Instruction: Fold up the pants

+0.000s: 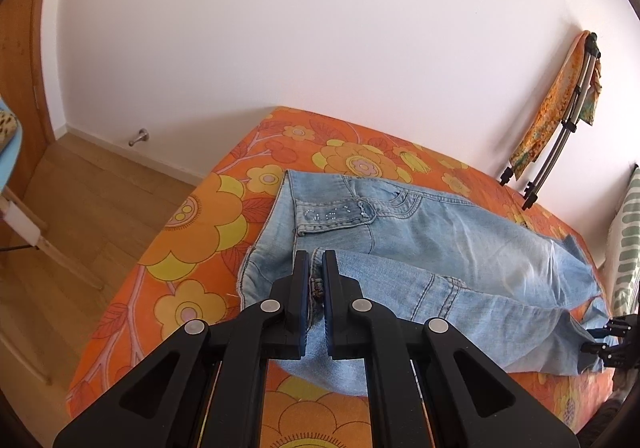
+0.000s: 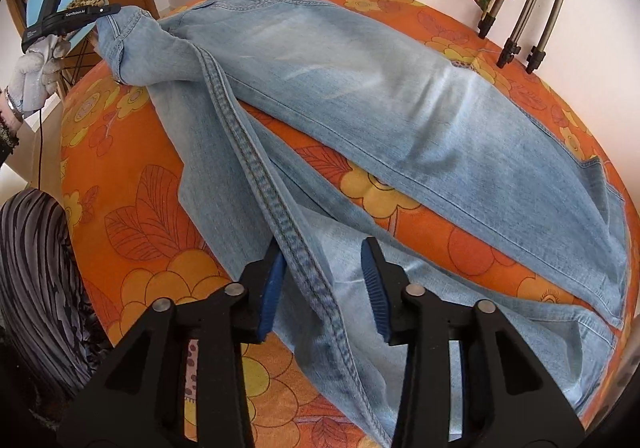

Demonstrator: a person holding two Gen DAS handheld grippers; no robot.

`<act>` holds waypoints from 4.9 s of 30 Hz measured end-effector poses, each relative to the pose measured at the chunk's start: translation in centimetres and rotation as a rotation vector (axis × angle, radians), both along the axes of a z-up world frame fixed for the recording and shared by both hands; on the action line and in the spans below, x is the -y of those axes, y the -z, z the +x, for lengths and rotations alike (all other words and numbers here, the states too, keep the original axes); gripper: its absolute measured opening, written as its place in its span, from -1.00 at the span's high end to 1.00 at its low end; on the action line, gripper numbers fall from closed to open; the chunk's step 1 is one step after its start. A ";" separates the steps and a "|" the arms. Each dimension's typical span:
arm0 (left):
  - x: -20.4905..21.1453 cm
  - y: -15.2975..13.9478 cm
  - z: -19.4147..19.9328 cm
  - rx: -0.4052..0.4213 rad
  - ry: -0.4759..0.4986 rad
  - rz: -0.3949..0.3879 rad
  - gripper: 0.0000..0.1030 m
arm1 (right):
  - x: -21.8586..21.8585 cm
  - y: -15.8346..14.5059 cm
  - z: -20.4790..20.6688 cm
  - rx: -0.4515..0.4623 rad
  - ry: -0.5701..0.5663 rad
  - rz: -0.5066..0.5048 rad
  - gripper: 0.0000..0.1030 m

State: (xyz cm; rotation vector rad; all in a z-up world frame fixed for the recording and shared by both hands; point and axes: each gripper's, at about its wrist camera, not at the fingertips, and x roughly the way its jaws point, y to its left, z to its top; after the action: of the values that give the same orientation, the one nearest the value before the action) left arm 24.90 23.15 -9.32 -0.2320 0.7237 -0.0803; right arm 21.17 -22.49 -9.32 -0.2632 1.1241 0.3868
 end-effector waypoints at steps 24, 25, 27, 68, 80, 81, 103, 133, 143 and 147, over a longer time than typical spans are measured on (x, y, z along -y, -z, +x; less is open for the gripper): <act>0.4 2.9 -4.0 -0.054 0.104 -0.044 0.16 | -2.2 -0.3 -4.3 0.060 -0.009 -0.095 0.90; 0.5 2.8 -3.8 -0.052 0.117 -0.057 0.09 | -2.3 -0.3 -4.3 0.061 -0.009 -0.099 0.90; 0.7 2.5 -3.5 -0.044 0.140 -0.065 -0.05 | -2.3 -0.3 -4.2 0.060 -0.007 -0.099 0.90; -2.6 -6.6 6.6 0.225 -0.081 -0.225 0.94 | -2.5 -10.3 9.3 0.422 0.106 -0.386 0.91; 1.3 0.5 19.1 0.055 -0.126 -0.035 0.94 | -2.8 1.2 23.1 0.258 0.066 -0.585 0.92; 1.5 1.0 19.4 0.052 -0.131 -0.025 0.94 | -2.8 1.9 23.5 0.254 0.057 -0.602 0.92; 0.2 -1.9 17.1 -0.041 -0.203 0.057 0.07 | 4.6 -2.7 19.4 0.221 0.245 -0.189 -0.38; 43.9 2.3 4.2 -0.161 0.765 0.308 -0.07 | 46.6 1.0 0.8 0.067 1.032 0.024 -0.39; 42.1 3.5 6.8 -0.170 0.630 0.285 -0.07 | 48.2 3.5 1.8 0.028 1.062 0.080 -0.23; 39.8 4.1 8.2 -0.200 0.551 0.245 -0.07 | 47.3 3.7 2.6 0.032 1.057 0.057 0.46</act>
State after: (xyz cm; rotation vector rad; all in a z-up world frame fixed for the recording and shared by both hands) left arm 33.11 -16.61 -13.41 0.2017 0.9735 -0.4948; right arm 23.74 -69.83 -13.01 0.3822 1.0695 -0.5218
